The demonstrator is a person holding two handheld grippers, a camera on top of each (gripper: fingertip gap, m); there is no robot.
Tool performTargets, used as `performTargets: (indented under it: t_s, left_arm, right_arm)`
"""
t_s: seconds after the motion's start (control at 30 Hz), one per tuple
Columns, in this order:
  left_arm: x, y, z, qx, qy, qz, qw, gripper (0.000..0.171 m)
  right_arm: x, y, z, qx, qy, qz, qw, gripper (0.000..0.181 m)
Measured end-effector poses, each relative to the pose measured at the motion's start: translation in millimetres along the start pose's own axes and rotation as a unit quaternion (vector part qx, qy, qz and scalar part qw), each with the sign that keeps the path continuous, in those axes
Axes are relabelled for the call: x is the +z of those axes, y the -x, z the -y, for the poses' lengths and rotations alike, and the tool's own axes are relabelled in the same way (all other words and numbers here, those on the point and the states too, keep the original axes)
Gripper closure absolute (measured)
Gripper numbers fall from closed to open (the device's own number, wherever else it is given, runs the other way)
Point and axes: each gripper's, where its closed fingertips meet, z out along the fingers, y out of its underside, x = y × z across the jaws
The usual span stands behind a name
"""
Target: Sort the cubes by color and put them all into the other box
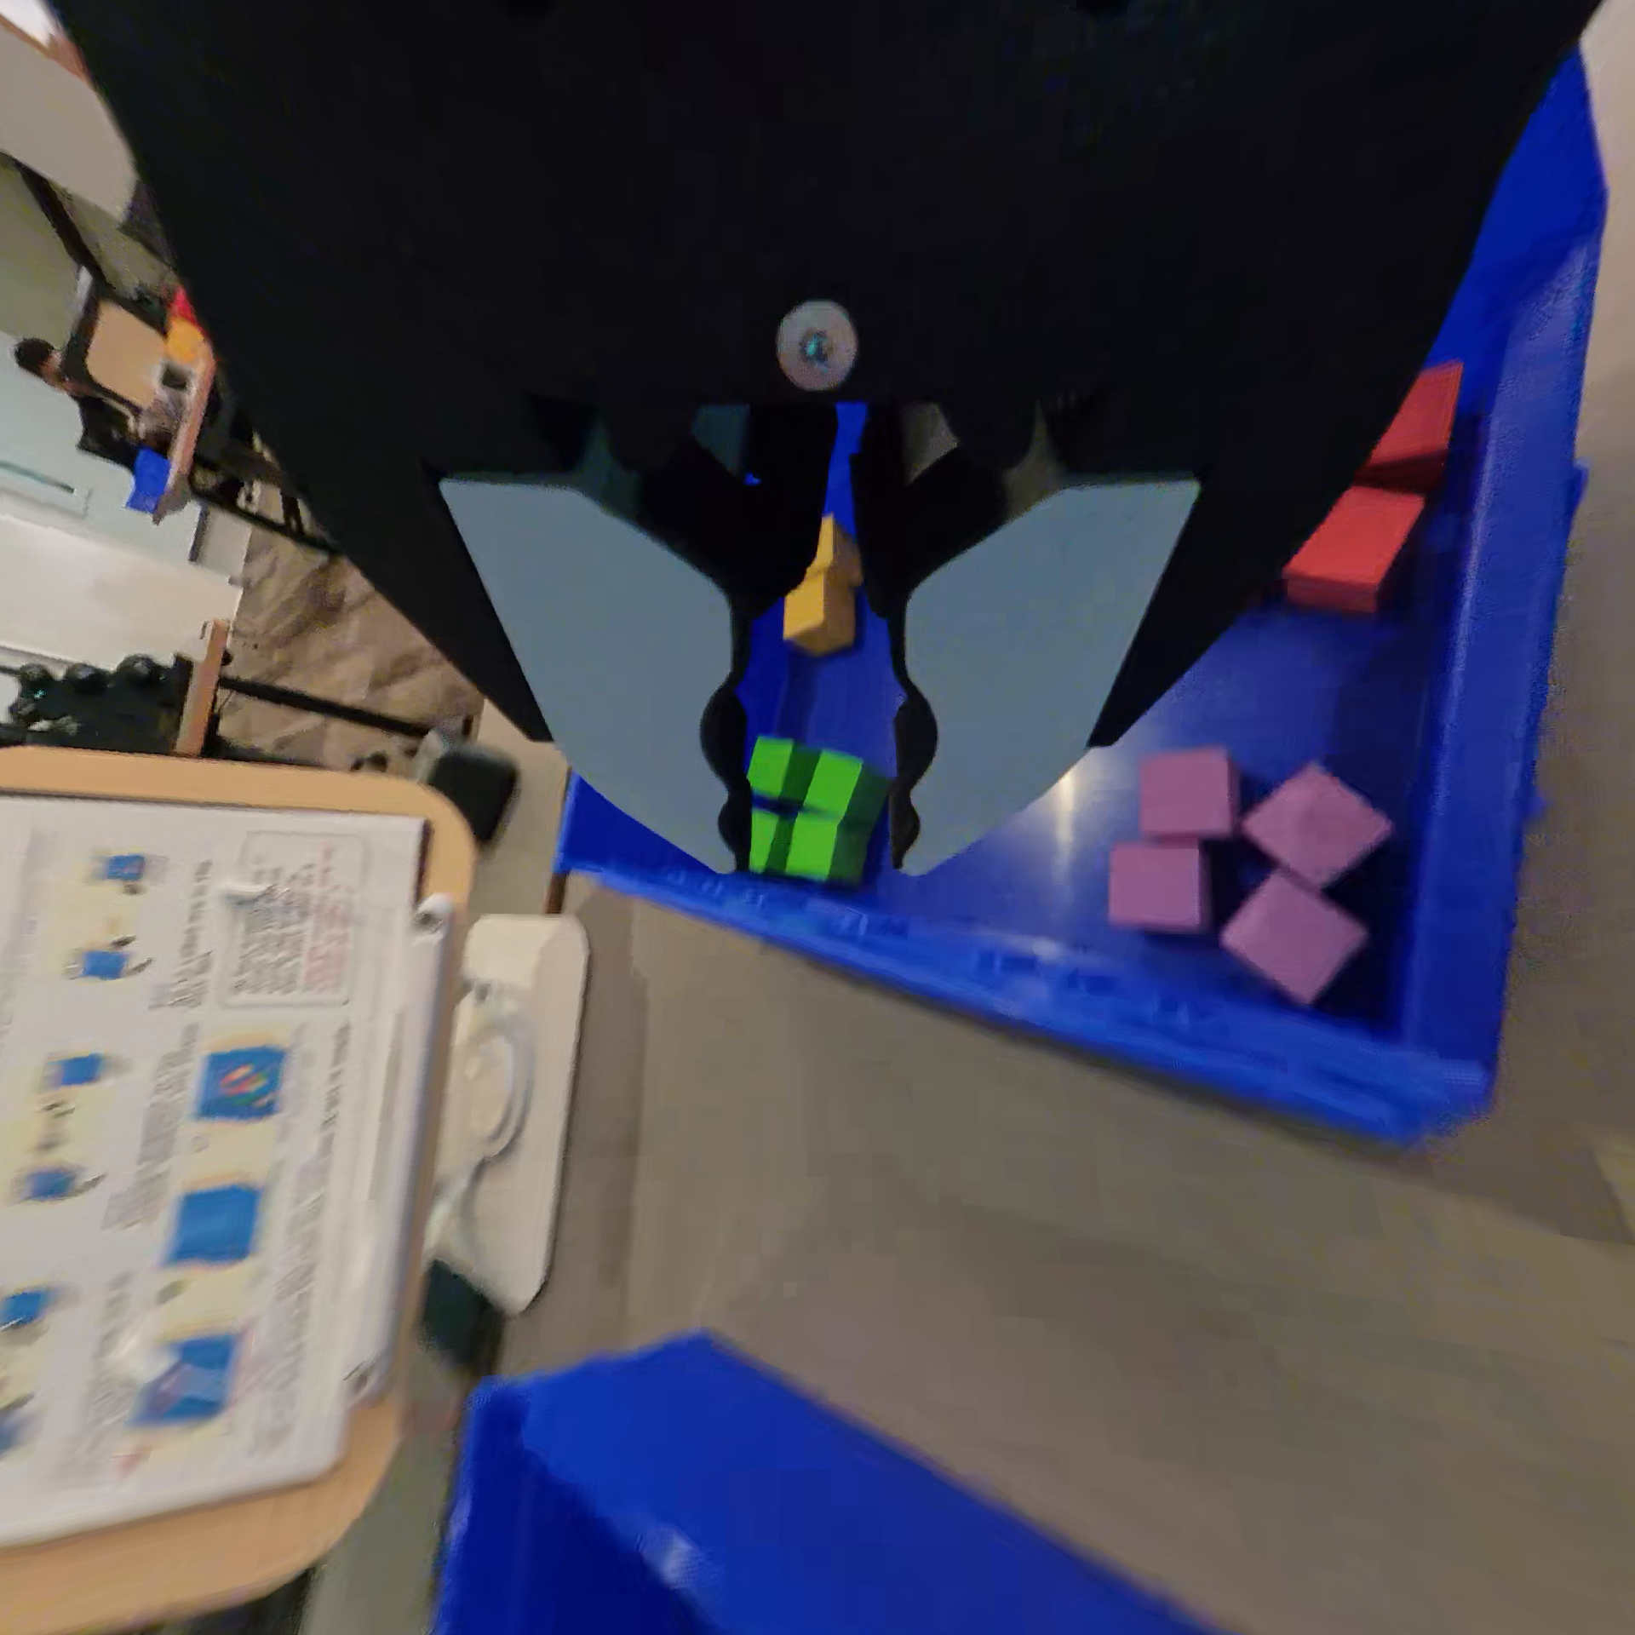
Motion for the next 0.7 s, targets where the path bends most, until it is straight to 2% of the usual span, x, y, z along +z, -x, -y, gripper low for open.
performTargets:
  t_s: [0.07, 0.13, 0.2, 0.27, 0.3, 0.43, 0.7]
  left_arm:
    - [-17, -44, 13, -0.004, -0.058, -0.165, 0.985, 0.137]
    - [-34, -75, 17, -0.005, -0.085, -0.286, 0.954, 0.138]
    - [-49, -98, 18, -0.005, -0.099, -0.378, 0.921, 0.138]
    - [-58, -116, 16, 0.003, -0.104, -0.437, 0.893, 0.138]
    - [-60, -124, 15, 0.007, -0.102, -0.455, 0.884, 0.138]
    - [-61, -146, 6, 0.034, -0.094, -0.477, 0.873, 0.138]
    - [-67, -176, -7, 0.088, -0.071, -0.477, 0.872, 0.138]
  right_arm:
    - [-11, -7, 33, 0.018, -0.078, -0.023, 0.997, 0.148]
    - [-23, -7, 75, 0.044, -0.172, -0.029, 0.984, 0.148]
    - [-34, -4, 118, 0.078, -0.261, -0.027, 0.962, 0.147]
    - [-37, 3, 155, 0.103, -0.315, -0.013, 0.943, 0.145]
    - [-36, 4, 168, 0.107, -0.325, -0.016, 0.940, 0.144]
    - [-34, 9, 208, 0.123, -0.364, -0.016, 0.923, 0.143]
    - [-41, 8, 232, 0.143, -0.388, -0.009, 0.911, 0.142]
